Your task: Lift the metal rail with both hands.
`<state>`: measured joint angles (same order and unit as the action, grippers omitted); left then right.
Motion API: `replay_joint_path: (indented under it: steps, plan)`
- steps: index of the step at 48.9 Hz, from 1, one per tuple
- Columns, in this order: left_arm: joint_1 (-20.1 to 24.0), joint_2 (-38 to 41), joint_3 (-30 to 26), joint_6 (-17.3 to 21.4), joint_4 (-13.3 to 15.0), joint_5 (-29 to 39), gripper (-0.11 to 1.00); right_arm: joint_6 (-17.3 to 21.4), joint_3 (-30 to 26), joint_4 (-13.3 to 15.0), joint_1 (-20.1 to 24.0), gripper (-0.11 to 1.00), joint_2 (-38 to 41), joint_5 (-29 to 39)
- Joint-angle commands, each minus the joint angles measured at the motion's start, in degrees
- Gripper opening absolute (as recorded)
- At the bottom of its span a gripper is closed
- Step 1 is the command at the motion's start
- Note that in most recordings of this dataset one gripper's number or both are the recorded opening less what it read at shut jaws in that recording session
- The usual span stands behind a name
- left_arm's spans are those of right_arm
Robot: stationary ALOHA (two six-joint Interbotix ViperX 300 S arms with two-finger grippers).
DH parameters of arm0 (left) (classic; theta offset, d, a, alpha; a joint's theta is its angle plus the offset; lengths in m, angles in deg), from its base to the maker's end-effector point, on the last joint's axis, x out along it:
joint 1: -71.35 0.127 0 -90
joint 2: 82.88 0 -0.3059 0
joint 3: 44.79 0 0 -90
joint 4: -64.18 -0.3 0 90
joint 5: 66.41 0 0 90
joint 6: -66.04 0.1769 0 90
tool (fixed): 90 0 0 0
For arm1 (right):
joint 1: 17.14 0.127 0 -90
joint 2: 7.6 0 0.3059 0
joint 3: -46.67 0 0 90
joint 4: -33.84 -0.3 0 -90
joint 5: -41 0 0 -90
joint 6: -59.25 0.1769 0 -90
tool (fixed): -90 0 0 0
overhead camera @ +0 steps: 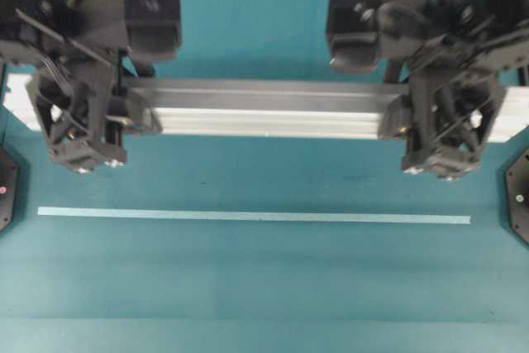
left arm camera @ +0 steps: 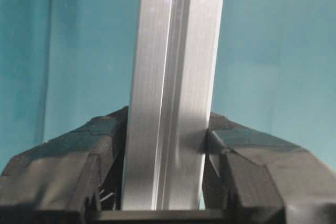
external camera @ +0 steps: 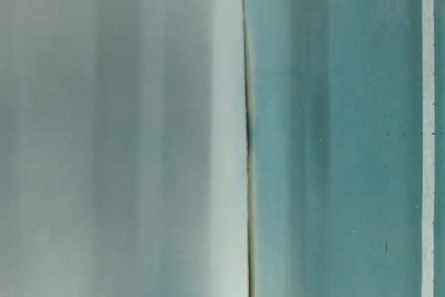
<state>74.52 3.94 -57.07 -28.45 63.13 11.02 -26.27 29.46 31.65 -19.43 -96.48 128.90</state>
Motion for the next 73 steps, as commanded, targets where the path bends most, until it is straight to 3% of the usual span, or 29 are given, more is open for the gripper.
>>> replay_joint_path:
  steps: [1, 16, 29, 38, 49, 73]
  plan:
    - [1.41, -0.97, 1.85, -1.05, -0.26, -2.37, 0.36, -0.62, 4.13, -0.44, 0.35, 0.39, -0.62, -3.16]
    - [1.41, -1.23, 16.17, -1.23, -0.26, -15.03, 0.36, -2.81, 17.67, -0.53, 0.53, 0.39, -2.46, -18.54]
    - [1.76, -0.88, 23.91, -0.97, -0.44, -22.41, 0.36, -3.25, 27.6, -0.44, 0.62, 0.39, -2.81, -26.63]
    - [1.85, 0.79, 29.36, -1.23, -0.26, -29.0, 0.36, -3.25, 34.63, -0.53, 0.62, 0.39, -1.76, -36.74]
    - [1.93, 4.57, 33.57, -1.93, -0.44, -36.91, 0.36, -3.43, 37.79, -0.44, 1.05, 0.39, 0.62, -41.04]
    - [0.79, 11.78, 36.65, -2.81, -0.44, -43.33, 0.36, -3.43, 39.29, -0.35, 2.2, 0.39, 8.53, -47.46]
